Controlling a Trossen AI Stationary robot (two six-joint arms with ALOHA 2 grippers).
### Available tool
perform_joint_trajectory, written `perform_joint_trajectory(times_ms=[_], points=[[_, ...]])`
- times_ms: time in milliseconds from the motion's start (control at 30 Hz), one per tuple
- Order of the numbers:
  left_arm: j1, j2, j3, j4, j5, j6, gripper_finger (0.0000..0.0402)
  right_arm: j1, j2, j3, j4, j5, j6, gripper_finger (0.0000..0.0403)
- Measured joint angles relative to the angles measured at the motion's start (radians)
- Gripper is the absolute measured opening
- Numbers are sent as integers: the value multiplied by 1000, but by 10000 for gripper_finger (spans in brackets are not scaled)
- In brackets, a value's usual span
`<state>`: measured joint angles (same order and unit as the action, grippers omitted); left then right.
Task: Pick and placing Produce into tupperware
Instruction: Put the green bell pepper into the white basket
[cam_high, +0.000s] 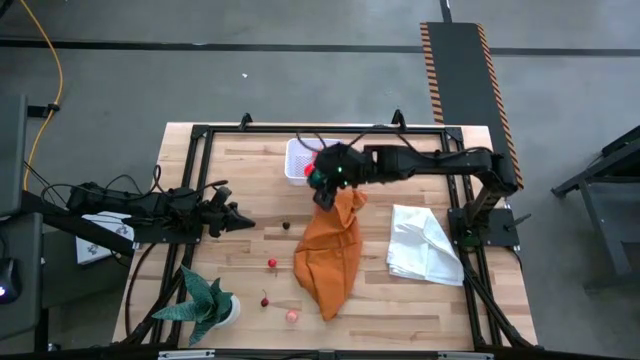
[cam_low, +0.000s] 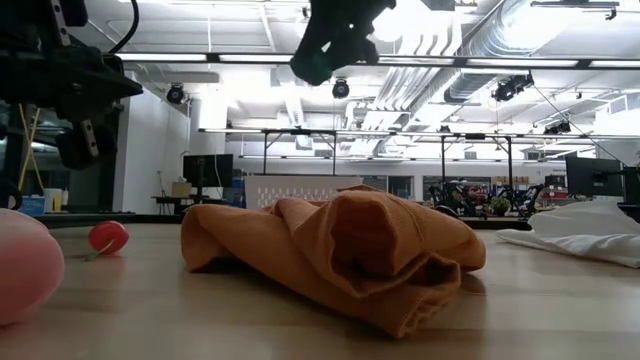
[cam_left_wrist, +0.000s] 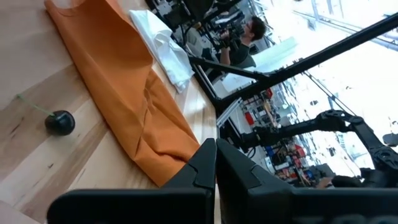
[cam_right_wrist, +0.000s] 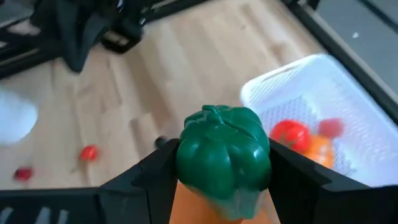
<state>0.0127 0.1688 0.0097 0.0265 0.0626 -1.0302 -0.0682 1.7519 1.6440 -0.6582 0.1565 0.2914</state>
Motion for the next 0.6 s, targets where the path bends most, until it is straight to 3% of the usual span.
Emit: perform_joint_trajectory(times_ms=[333, 600], points=[[0, 0, 0, 0, -29, 27, 1, -178, 0, 0, 81, -63, 44, 197], [0, 0, 0, 31, -137, 400, 1, -261, 0, 0, 118, -71, 48, 197]])
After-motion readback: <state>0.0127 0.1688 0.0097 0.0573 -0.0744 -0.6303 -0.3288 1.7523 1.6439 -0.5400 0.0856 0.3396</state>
